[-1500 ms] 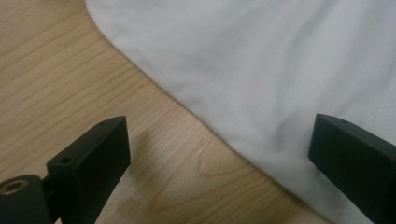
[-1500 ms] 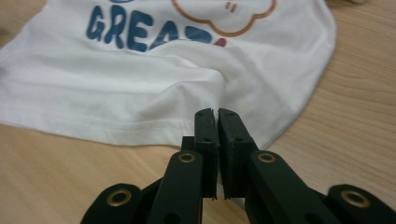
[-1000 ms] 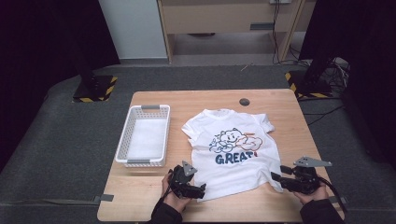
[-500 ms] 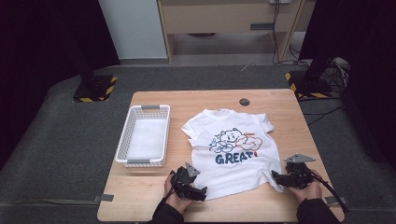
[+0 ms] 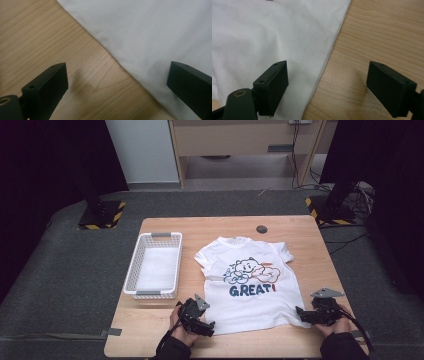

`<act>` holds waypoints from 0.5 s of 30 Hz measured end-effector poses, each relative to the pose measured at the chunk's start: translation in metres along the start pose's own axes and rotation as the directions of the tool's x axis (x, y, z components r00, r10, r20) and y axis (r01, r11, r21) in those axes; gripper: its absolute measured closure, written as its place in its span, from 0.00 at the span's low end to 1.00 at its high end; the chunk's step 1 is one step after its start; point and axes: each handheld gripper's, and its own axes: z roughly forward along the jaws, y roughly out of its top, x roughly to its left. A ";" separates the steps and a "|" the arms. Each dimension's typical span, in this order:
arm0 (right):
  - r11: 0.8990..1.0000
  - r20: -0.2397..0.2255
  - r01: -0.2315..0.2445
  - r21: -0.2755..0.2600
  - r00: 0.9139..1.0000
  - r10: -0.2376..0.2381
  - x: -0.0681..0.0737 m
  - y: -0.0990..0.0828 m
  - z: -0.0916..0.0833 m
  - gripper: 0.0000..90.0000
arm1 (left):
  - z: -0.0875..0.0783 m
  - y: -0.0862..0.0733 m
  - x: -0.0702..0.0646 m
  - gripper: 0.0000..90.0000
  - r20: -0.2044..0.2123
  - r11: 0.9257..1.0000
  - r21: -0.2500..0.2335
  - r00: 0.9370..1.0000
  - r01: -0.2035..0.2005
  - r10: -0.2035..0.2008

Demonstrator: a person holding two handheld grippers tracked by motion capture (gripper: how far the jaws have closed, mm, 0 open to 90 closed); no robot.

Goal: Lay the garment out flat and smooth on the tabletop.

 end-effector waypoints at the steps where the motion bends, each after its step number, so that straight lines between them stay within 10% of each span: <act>1: 1.000 -0.001 0.010 0.001 1.000 -0.010 0.001 -0.002 -0.001 0.17 | -0.001 -0.001 0.001 0.02 -0.001 1.000 0.002 1.000 0.000 0.000; 15: 0.998 -0.037 0.032 0.057 0.999 -0.029 0.013 -0.018 -0.019 0.13 | -0.012 -0.016 0.002 0.03 0.015 0.999 0.036 1.000 0.022 -0.023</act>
